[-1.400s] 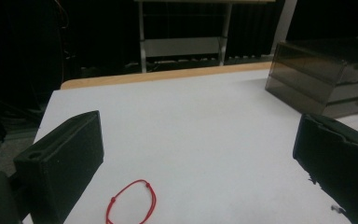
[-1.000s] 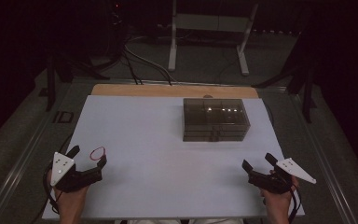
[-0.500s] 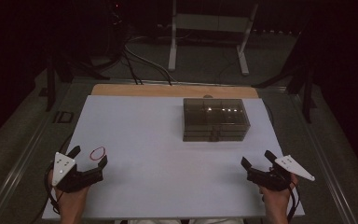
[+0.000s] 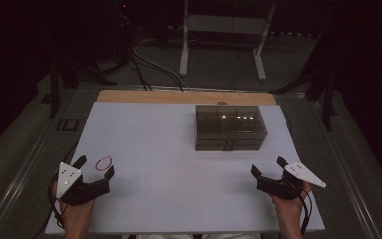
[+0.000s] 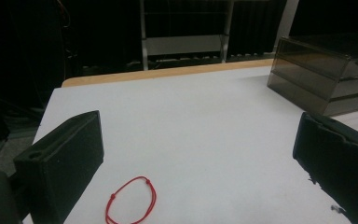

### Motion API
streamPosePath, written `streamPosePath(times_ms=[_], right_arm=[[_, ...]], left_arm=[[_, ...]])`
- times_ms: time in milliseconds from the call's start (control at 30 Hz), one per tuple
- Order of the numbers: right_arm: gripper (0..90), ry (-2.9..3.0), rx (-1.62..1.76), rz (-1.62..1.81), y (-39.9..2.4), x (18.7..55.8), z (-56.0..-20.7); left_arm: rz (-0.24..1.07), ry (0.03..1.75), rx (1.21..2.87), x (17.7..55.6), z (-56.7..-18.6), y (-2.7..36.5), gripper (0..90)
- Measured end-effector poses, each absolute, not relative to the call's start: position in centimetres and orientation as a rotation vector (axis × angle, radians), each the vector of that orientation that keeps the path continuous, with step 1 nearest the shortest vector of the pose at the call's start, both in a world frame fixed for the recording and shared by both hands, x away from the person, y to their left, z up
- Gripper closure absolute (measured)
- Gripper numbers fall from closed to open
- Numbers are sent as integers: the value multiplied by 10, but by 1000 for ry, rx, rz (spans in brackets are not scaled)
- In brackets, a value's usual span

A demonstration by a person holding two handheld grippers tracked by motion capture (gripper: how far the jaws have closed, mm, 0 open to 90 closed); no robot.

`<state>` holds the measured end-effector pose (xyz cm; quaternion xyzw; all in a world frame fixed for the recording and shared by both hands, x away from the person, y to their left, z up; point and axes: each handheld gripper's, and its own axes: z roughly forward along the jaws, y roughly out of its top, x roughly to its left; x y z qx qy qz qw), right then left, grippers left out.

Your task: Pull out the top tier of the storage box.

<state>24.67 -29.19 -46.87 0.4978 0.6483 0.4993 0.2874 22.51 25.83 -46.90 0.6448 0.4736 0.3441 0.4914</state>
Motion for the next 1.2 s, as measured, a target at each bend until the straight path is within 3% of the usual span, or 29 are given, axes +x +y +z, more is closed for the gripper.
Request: streamPosePath(times_ms=[1200], right_arm=[[0,1706,1332,1319,-270,272,-457]], left_arm=[[834,1151,1595,228,-472,255,34]])
